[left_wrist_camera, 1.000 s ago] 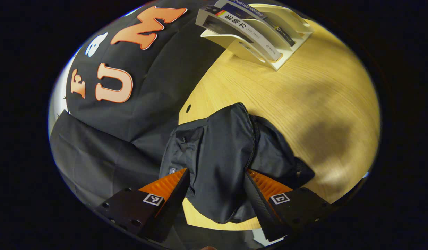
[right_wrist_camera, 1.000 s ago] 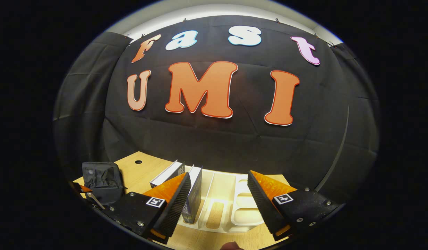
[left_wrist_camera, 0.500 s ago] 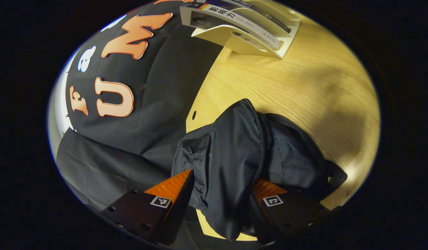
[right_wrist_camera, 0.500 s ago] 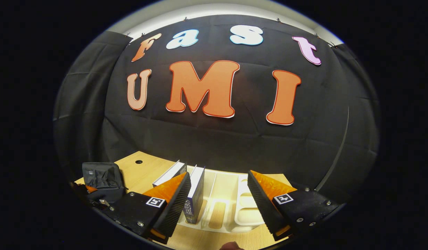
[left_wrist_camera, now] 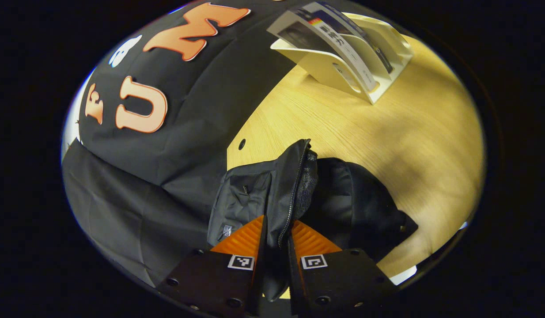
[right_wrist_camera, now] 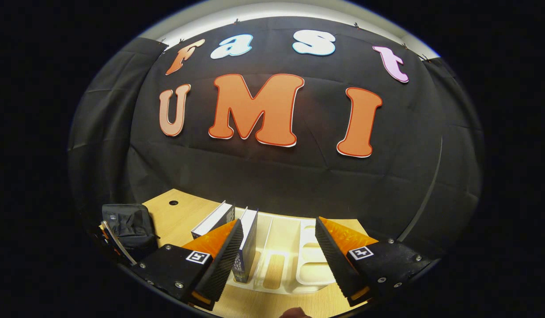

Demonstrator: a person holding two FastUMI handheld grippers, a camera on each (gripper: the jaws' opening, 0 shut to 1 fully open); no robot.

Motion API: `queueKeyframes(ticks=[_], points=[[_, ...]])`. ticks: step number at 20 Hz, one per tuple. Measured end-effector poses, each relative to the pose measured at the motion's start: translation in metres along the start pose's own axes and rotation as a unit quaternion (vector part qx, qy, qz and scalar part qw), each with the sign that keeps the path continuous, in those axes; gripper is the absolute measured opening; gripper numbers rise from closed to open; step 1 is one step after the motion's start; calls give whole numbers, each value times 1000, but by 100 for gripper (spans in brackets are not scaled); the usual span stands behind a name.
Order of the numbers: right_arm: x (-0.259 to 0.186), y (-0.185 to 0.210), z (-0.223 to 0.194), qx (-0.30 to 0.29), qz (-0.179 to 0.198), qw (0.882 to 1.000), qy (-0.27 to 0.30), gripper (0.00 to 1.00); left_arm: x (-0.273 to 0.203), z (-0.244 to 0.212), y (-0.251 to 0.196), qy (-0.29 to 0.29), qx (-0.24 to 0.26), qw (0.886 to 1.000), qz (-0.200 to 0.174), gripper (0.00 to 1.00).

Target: Open the schoolbag, grab two books from the bookshelf and put them into the schoolbag.

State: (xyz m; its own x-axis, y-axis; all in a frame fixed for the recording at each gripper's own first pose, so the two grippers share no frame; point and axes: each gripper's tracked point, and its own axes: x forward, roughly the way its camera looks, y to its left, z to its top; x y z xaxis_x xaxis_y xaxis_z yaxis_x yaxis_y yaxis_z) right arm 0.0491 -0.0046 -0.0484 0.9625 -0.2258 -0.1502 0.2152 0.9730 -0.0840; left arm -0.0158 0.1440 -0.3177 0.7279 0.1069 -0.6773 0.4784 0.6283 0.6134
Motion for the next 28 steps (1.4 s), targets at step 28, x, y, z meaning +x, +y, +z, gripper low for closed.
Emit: queueKeyframes(ticks=[28], points=[[52, 101, -17, -4, 84, 958, 273, 98, 4, 22, 126, 45, -144, 920, -361, 5]])
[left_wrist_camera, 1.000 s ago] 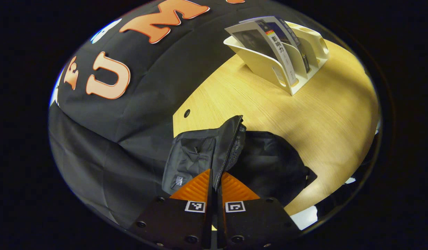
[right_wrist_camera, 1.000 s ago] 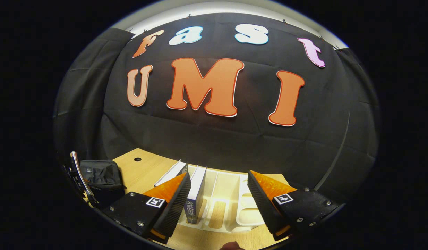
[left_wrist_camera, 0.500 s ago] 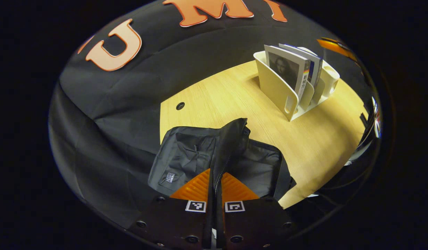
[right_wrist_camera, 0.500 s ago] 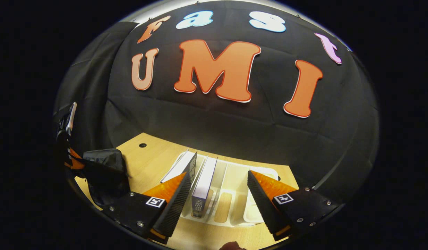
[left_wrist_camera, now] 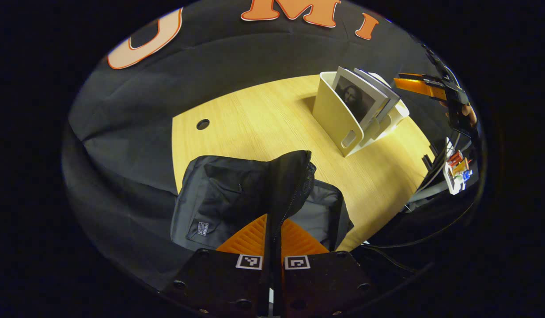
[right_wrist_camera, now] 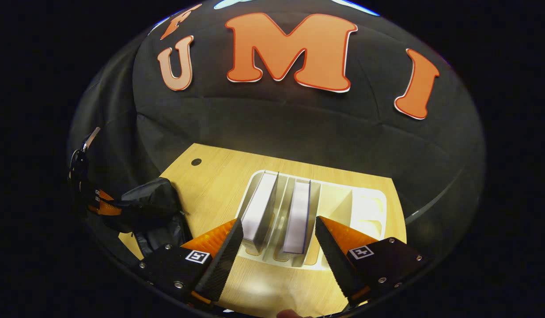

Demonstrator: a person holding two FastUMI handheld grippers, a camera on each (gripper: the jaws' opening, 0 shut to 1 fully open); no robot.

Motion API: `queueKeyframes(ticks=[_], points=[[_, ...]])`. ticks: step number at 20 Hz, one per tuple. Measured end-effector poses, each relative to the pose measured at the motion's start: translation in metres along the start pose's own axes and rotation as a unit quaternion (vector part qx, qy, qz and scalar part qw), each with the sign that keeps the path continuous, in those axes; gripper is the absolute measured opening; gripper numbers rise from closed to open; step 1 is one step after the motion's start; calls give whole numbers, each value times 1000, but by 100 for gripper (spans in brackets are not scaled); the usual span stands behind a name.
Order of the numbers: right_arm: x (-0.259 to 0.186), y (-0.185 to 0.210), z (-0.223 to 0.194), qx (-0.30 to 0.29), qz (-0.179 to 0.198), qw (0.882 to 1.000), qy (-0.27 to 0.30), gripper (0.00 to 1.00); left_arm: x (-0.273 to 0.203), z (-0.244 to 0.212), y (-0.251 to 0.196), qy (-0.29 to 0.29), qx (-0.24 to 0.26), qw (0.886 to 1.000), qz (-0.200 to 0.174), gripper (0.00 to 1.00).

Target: Open the schoolbag, grab two books from the bookshelf and put them into the schoolbag.

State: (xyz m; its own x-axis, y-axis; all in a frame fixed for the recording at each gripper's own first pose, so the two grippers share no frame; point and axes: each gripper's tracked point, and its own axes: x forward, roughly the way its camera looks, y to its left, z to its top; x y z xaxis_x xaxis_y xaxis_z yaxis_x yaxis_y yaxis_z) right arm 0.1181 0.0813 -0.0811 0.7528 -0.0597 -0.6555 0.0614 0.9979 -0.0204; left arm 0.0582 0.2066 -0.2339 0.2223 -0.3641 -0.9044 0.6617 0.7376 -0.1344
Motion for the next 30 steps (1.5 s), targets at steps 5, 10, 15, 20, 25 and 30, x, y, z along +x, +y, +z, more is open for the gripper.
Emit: queueKeyframes(ticks=[5, 10, 15, 20, 25, 30], points=[[22, 23, 8, -25, 2, 998, 64, 99, -9, 10, 13, 14, 56, 998, -11, 4], [50, 32, 2, 13, 0, 991, 135, 99, -5, 8, 10, 22, 80, 996, -18, 4], [87, 37, -11, 67, 15, 976, 206, 99, -5, 11, 5, 25, 99, 994, -24, 4], [107, 34, -26, 70, -14, 967, 246, 86, -5, 9, 6, 25, 92, 995, -28, 4], [118, 33, -35, 101, -42, 957, 269, 66, -5, 7, 6, 25, 87, 995, -28, 4], [106, 35, -35, 142, -49, 948, 279, 37, -5, 4, 6, 27, 91, 995, -31, 4]])
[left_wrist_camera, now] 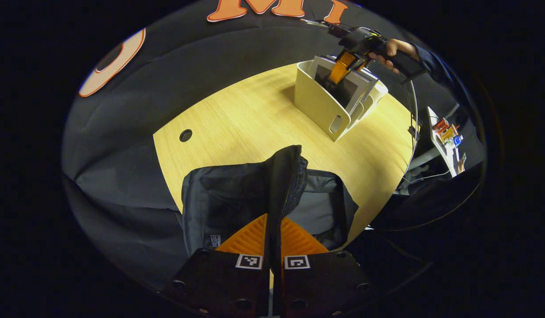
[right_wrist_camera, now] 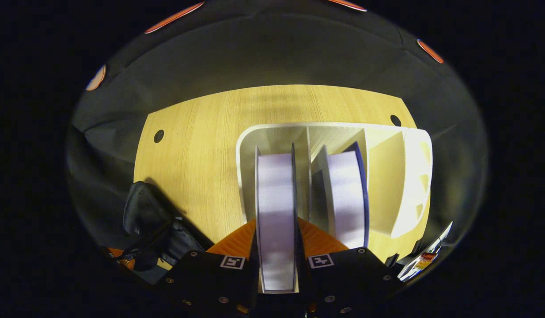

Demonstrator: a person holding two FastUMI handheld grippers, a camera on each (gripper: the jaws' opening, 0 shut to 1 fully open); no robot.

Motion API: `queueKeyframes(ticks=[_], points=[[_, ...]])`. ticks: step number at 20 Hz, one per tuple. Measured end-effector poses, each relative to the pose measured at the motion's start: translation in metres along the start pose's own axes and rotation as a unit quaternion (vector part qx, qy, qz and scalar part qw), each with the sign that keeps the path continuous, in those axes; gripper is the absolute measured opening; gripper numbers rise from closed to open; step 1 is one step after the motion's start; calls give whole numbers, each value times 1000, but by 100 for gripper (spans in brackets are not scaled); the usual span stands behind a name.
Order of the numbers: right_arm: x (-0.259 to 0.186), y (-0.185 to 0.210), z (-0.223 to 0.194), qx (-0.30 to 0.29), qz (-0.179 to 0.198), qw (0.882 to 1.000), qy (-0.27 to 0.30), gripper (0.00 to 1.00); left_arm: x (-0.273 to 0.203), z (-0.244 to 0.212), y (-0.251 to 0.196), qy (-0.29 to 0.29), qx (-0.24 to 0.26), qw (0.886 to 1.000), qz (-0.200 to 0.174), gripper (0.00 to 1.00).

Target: Open the schoolbag, grab two books from the bookshelf and put them into the schoolbag.

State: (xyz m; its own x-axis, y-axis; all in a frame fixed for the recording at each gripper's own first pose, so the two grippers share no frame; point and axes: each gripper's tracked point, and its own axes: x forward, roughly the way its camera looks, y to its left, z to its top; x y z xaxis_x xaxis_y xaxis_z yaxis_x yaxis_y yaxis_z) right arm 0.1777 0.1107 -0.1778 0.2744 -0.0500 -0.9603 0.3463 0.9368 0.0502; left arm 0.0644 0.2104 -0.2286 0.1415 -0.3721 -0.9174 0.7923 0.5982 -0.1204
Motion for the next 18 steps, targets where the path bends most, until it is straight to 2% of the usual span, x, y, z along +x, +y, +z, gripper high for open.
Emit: queueKeyframes(ticks=[10, 11, 12, 18], points=[[-91, -12, -35, 20, 36, 998, -45, 35, 4, -2, -5, 6, 5, 1000, -12, 4], [-97, -14, -40, 22, 42, 998, -47, 27, 5, -2, -6, 7, 5, 1000, -13, 4], [-108, -16, -46, 24, 49, 997, -50, 34, 5, -3, -6, 8, 5, 1000, -13, 4], [-159, -23, -89, 33, 91, 993, -72, 33, 5, -1, -6, 15, 14, 1000, -11, 4]])
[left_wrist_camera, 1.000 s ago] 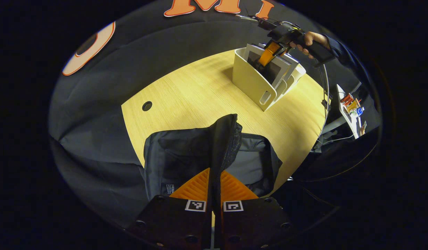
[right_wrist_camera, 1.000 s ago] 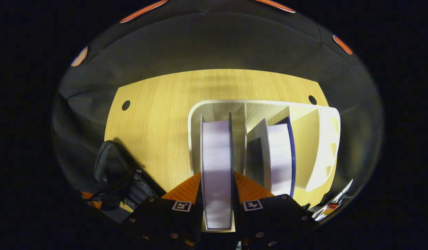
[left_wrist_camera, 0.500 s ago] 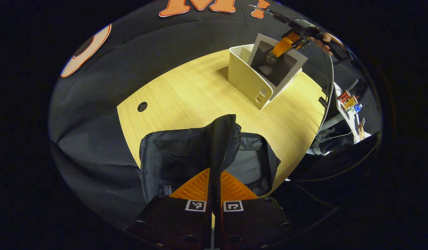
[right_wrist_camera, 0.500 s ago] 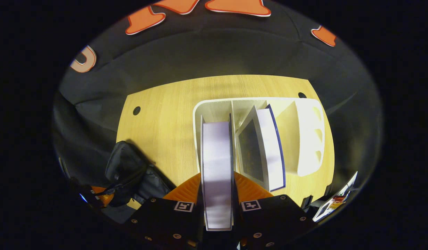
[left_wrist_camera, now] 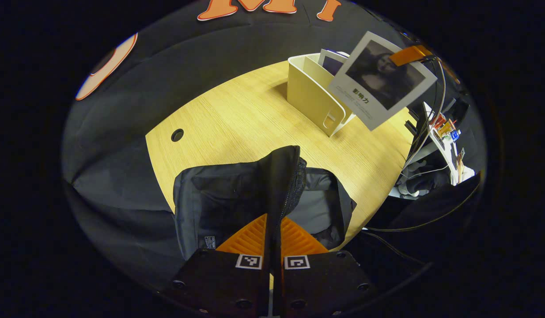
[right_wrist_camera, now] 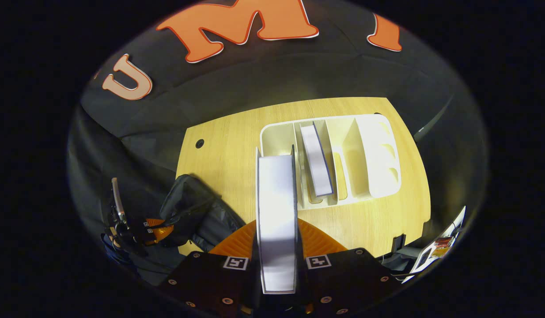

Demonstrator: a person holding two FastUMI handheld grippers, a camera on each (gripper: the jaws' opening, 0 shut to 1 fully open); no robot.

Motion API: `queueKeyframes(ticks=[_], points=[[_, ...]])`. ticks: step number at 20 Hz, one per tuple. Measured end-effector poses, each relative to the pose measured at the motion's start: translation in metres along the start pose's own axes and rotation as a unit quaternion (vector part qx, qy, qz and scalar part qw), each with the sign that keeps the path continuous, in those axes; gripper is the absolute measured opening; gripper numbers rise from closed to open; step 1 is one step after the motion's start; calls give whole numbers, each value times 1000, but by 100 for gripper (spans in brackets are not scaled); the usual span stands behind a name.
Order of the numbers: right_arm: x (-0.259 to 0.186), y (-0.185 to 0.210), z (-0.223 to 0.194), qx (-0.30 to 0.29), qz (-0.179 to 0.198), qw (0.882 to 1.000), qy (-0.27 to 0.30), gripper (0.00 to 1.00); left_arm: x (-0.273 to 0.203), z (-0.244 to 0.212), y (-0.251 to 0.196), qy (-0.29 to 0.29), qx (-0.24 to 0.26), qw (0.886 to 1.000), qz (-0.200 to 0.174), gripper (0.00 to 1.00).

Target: Open the schoolbag, grab two books from the bookshelf and put them into the schoolbag.

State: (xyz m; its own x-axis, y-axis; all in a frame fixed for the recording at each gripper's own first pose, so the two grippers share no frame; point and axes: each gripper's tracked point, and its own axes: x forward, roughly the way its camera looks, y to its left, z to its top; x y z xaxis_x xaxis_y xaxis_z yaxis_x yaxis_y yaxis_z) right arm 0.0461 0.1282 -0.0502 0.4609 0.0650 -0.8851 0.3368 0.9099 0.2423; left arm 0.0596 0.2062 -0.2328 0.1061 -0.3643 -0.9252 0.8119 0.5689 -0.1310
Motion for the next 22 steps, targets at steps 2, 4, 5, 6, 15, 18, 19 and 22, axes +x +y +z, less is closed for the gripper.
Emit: queueKeyframes(ticks=[2, 4, 5, 6, 15, 18, 19, 22], points=[[-13, -2, -14, 7, 13, 1000, -3, 33, 1, 0, -2, 2, 3, 1000, -3, 4], [-24, -5, -29, 16, 28, 999, -3, 33, 3, -1, -2, 6, 4, 1000, -8, 4], [-29, -6, -36, 20, 38, 999, -5, 33, 3, -1, -3, 8, 3, 1000, -12, 4], [-32, -8, -45, 27, 47, 998, -9, 33, 4, -2, -2, 11, 1, 1000, -14, 4], [-18, -3, -133, 133, 135, 982, 11, 31, -1, 12, 3, 28, -14, 999, -15, 4], [-8, 12, -150, 156, 175, 972, 12, 31, -2, 18, -1, 22, -18, 999, -16, 4], [-2, 18, -152, 159, 185, 970, 11, 31, -2, 20, -3, 20, -17, 1000, -15, 4], [13, 47, -153, 165, 231, 959, 3, 30, -1, 20, -12, 15, -15, 1000, -21, 4]])
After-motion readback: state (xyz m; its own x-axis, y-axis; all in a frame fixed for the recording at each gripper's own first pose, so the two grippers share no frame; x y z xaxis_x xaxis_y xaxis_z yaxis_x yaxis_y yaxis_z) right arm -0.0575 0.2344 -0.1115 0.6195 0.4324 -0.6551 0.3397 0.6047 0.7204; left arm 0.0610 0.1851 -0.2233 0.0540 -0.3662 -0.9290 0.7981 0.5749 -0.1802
